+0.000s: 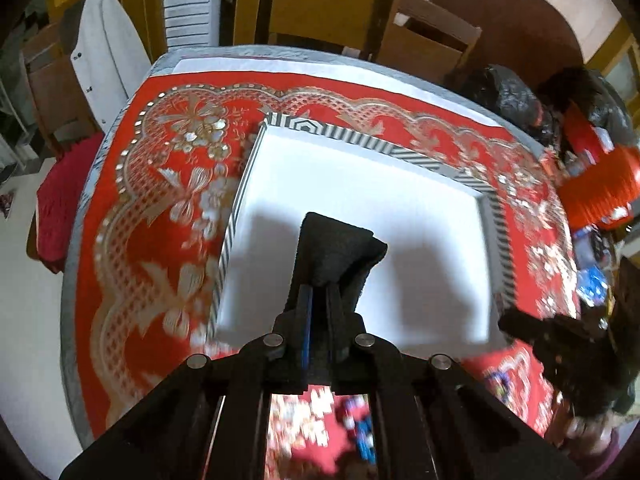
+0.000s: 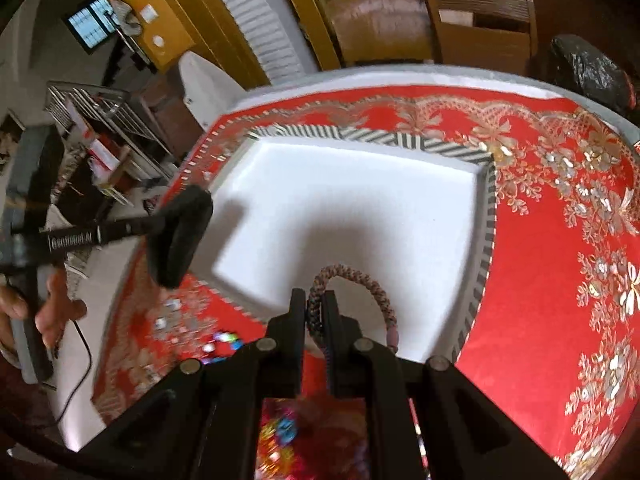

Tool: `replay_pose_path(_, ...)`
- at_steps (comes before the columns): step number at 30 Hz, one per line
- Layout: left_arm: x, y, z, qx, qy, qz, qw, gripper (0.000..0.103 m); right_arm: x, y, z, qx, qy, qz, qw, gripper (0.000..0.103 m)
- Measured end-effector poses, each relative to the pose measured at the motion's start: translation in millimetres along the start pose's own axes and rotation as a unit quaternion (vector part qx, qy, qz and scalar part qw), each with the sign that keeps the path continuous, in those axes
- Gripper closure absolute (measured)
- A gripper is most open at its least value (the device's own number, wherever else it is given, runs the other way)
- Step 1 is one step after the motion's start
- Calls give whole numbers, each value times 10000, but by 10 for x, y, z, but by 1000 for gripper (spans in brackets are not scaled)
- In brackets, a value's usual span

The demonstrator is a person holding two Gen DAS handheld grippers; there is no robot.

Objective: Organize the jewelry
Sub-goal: 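Lower the black pouch into the tray with the left tool while the right tool drops the silver bracelet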

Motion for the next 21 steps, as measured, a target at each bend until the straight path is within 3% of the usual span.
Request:
replay_pose_path(6, -16, 401, 260, 290, -83, 349, 9989, 103, -50, 374, -119, -250, 121, 290, 9992, 95)
replay_pose_path(13, -141, 439, 309, 281, -109, 454, 9985, 103, -186, 538, -198, -286, 305, 440, 9982, 95)
replay_pose_path(17, -161, 377, 243, 248, -51, 354, 9991, 103, -171, 503, -250, -62, 577, 312, 9978, 75)
replay_pose_path(19, -149, 316, 224, 109, -151, 270, 9995, 102, -143, 439, -250, 8, 620, 243, 9978, 72)
replay_pose_path(21, -143, 195, 207, -35, -293, 111, 9995, 95, -109, 321, -249, 44, 612, 139, 9980, 71)
Point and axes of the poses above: each gripper's, at about its wrist camera, not at the fingertips, and y roughly the way its jaws point, z to its left, x to its top, the point moved 8 cm from there along y, roughly the way its jaws point, and after that the axes turned 15 degrees about -x, right-handed, at the moved point
